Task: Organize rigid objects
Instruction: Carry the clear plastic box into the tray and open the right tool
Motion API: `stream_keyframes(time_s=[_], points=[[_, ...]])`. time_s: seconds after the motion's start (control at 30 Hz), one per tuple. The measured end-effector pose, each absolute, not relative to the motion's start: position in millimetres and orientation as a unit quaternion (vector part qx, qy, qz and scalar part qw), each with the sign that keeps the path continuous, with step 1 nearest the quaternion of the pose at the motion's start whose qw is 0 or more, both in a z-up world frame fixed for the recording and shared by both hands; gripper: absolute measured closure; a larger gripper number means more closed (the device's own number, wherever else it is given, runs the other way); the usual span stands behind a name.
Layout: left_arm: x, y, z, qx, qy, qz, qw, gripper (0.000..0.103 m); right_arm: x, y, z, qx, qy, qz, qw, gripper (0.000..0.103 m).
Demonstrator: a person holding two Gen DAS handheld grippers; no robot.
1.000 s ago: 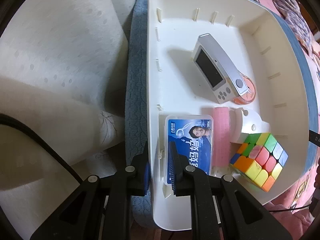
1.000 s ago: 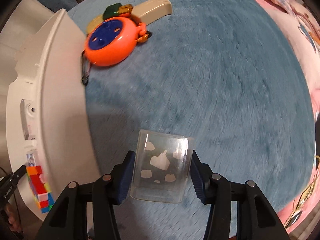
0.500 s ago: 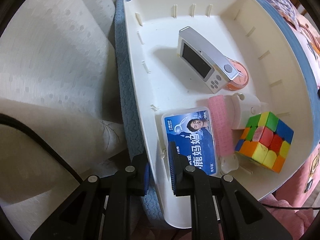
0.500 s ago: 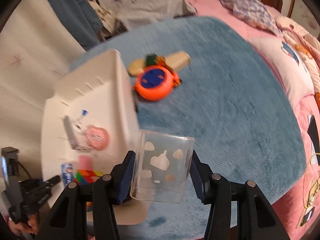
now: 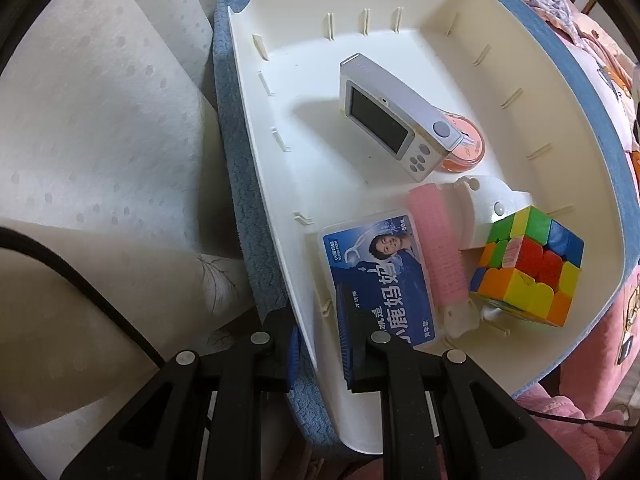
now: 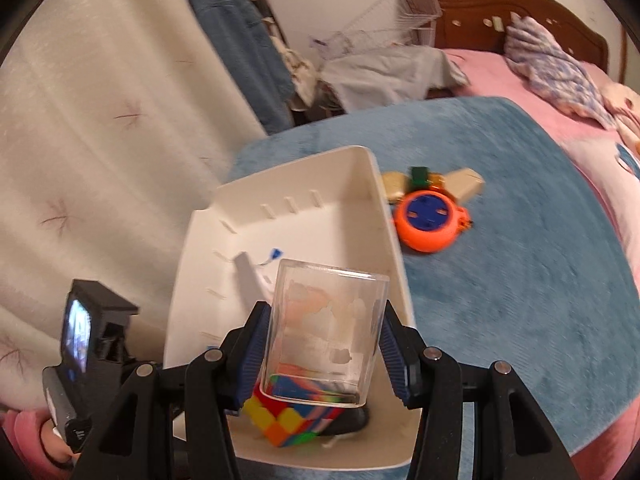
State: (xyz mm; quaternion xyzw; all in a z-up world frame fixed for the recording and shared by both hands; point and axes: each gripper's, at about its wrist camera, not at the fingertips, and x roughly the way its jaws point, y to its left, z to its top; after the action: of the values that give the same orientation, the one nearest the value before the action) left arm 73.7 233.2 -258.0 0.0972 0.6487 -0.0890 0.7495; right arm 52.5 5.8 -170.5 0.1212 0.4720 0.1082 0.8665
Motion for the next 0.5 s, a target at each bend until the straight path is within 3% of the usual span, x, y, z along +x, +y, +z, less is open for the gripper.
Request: stream_keyframes(time_s=[0.3, 0.43, 0.5], points=[[74.9, 236.0, -258.2, 0.098, 0.646, -0.094, 0.751, 0.088, 47.6, 35.3, -160.7, 0.081, 0.434, 0.156, 0.884, 0.049], [76.6, 237.9, -257.1, 0.090, 0.648, -0.094, 0.750, 0.088, 45.7, 39.9, -160.2, 0.066, 0.426, 0.165, 0.887, 0.036], [78.3, 238.4, -257.7, 0.087, 0.649, -0.093, 0.750, 0.088, 45.0, 39.8, -158.9, 0.058, 0.421, 0.166, 0.890, 0.034]])
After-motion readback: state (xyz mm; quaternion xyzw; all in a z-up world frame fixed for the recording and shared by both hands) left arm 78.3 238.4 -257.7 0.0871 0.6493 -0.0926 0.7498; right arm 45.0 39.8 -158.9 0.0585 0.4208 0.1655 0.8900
